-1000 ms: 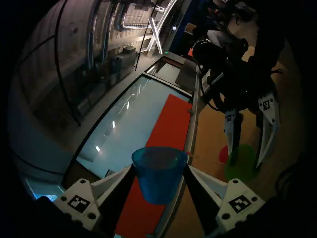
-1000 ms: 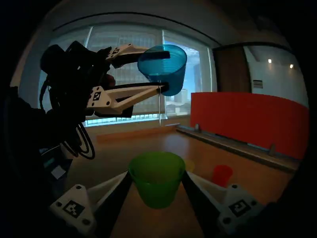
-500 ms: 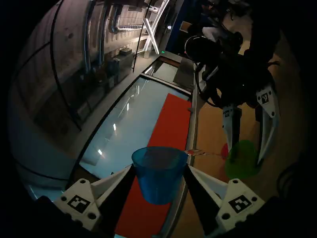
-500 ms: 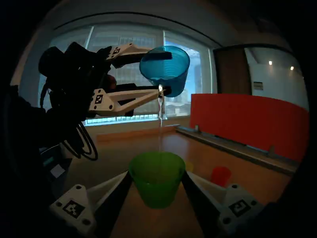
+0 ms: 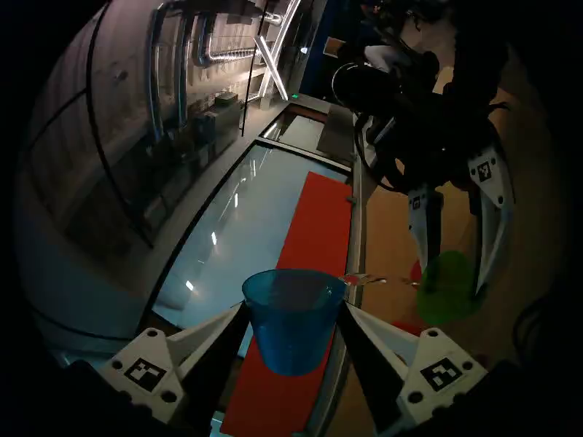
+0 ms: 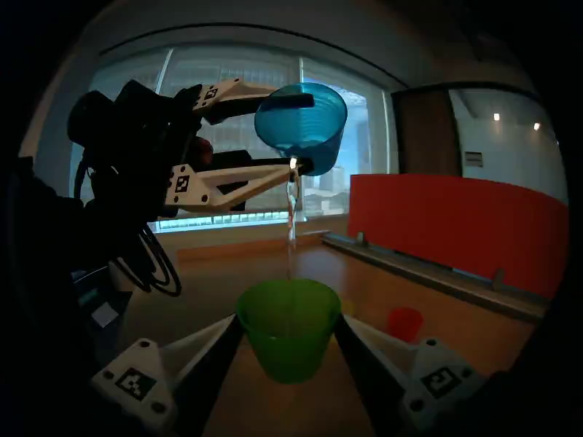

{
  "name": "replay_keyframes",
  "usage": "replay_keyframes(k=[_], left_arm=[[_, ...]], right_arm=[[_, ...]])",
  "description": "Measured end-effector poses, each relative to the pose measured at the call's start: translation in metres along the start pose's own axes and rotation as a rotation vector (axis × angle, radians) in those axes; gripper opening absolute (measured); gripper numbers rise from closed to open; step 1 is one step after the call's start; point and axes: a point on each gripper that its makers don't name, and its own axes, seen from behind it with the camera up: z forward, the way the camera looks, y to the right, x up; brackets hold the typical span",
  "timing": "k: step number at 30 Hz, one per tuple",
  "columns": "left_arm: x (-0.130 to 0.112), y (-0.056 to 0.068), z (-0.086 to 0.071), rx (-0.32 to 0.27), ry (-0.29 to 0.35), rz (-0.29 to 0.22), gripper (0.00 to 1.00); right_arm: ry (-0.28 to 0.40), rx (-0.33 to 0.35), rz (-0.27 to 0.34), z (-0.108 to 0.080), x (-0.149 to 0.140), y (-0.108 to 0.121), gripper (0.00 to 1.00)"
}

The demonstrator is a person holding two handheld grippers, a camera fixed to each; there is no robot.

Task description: Pour water

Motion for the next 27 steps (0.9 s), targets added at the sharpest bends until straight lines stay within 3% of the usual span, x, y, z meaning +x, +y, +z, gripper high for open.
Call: replay_keyframes(k=[27], left_arm=[[0.0022,-0.0022,-0.0004,0.007,-0.001,0.094,0.85]], right_arm=[[0.009,-0.006,-0.005,0.0009,0.0031,0.0020,0.90]])
